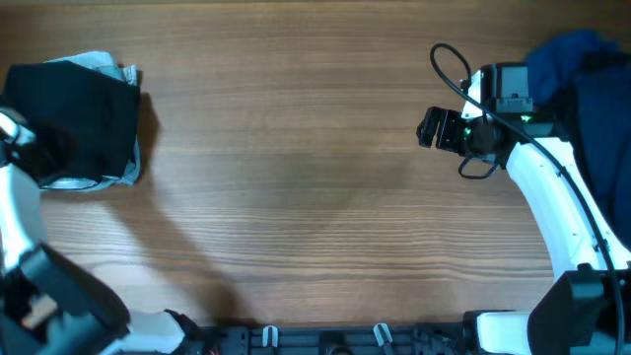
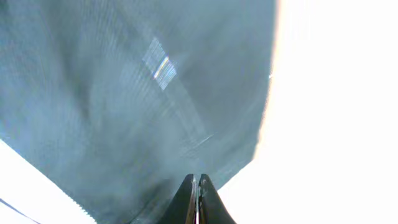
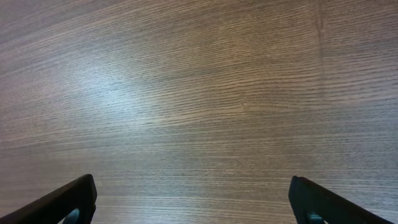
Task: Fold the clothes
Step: 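Lower the shorts onto the jeans stack and open the left gripper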
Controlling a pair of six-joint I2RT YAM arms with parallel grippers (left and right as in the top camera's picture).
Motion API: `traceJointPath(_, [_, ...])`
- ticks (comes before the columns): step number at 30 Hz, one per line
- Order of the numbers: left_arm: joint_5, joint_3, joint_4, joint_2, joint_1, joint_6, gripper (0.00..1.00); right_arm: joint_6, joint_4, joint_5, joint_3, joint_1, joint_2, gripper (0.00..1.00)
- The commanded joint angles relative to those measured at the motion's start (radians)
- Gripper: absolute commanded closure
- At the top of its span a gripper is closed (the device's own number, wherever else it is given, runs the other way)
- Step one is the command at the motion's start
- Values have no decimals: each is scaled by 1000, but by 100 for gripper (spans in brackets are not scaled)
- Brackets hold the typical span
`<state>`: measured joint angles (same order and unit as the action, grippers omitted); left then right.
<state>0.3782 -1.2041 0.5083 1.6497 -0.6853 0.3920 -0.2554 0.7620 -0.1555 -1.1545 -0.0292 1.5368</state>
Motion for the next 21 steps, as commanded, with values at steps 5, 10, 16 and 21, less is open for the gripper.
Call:
traceJointPath(5, [21,-45,-100,-47,-215,61,96,10,-3,10,-4,-1,-5,0])
traceJointPath(10, [21,-45,-211,129,-255,57,96,10,-3,10,-4,-1,-5,0])
traceJointPath(16, [-62,-45,-258,293,-276,7,96,10,-3,10,-4,-1,-5,0])
traceJointPath(21, [-151,-45,-262,382,-279,-21,96,10,-3,10,-4,-1,-5,0])
